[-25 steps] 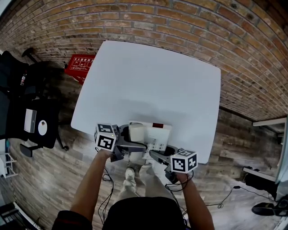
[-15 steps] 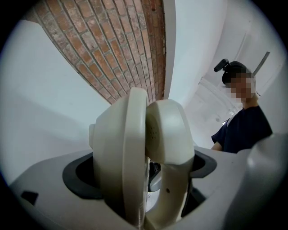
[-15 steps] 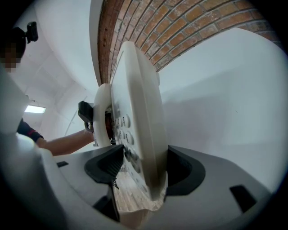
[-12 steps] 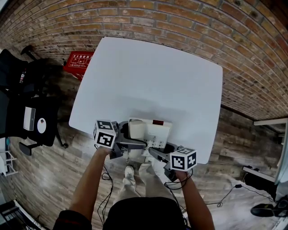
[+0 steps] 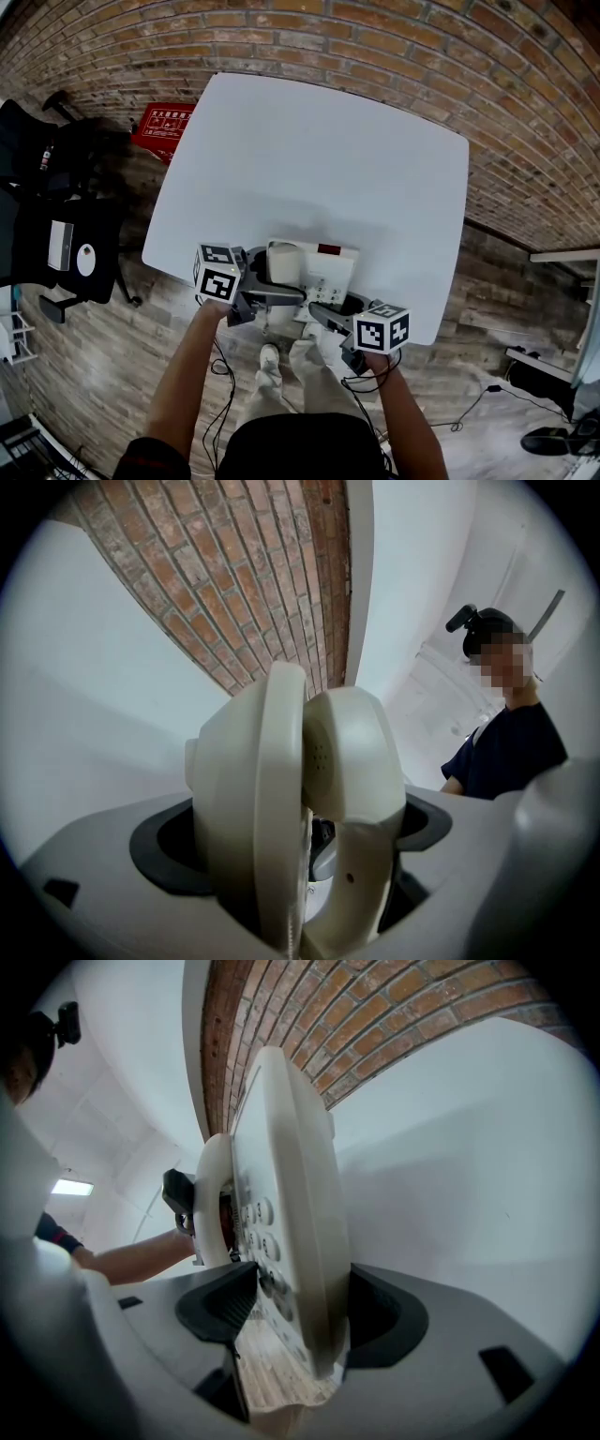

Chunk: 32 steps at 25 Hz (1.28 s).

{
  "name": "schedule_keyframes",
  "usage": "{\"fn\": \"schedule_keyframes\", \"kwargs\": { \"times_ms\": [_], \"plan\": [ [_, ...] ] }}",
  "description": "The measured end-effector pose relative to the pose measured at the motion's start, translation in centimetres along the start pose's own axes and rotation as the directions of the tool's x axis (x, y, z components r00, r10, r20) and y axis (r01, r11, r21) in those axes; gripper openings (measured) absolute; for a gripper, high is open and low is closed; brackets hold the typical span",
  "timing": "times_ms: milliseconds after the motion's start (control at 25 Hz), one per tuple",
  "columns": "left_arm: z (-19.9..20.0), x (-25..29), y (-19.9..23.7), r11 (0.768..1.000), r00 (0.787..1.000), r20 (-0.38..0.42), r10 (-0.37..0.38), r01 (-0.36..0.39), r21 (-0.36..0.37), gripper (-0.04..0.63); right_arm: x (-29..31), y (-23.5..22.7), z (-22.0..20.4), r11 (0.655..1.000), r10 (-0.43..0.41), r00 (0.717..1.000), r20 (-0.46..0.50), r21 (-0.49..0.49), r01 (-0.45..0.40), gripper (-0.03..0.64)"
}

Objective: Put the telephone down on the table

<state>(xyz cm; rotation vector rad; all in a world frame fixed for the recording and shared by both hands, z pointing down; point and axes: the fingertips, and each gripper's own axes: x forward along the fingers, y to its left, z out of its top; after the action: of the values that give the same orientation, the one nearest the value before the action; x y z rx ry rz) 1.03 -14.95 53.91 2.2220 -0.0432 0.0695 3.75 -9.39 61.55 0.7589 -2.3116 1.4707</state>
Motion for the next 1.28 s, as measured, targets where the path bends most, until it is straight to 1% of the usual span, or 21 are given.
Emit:
{"fn": "schedule_keyframes", "kwargs": {
  "times_ms": [280, 680, 1000, 1280],
  "plan": [
    [-0.3, 0.1, 0.5, 1.0, 1.0, -0.013, 0.0, -0.001, -0.008, 0.531, 0.3, -0.4, -0.2, 1.0, -0.013, 1.0, 0.0, 0.006, 0.013, 0.272],
    [-0.1, 0.1, 1.4, 1.0, 1.0, -0.017, -0.002, 0.002, -0.008, 0.545, 0.7, -0.7, 0.3, 0.999, -0.053, 0.999, -0.006, -0.006, 0.053, 0.275],
    [0.0, 0.0, 1.7, 1.0, 1.0, 0.014, -0.017, 0.017, -0.027, 0.548, 0.7, -0.9, 0.4, 0.997, -0.077, 0.997, 0.009, -0.023, 0.078, 0.276],
    [0.2, -0.1, 1.8, 1.0, 0.999, 0.025, -0.021, 0.021, -0.014, 0.548, 0.7, -1.0, 0.5, 0.997, -0.073, 0.997, 0.013, -0.019, 0.073, 0.278]
  ]
}}
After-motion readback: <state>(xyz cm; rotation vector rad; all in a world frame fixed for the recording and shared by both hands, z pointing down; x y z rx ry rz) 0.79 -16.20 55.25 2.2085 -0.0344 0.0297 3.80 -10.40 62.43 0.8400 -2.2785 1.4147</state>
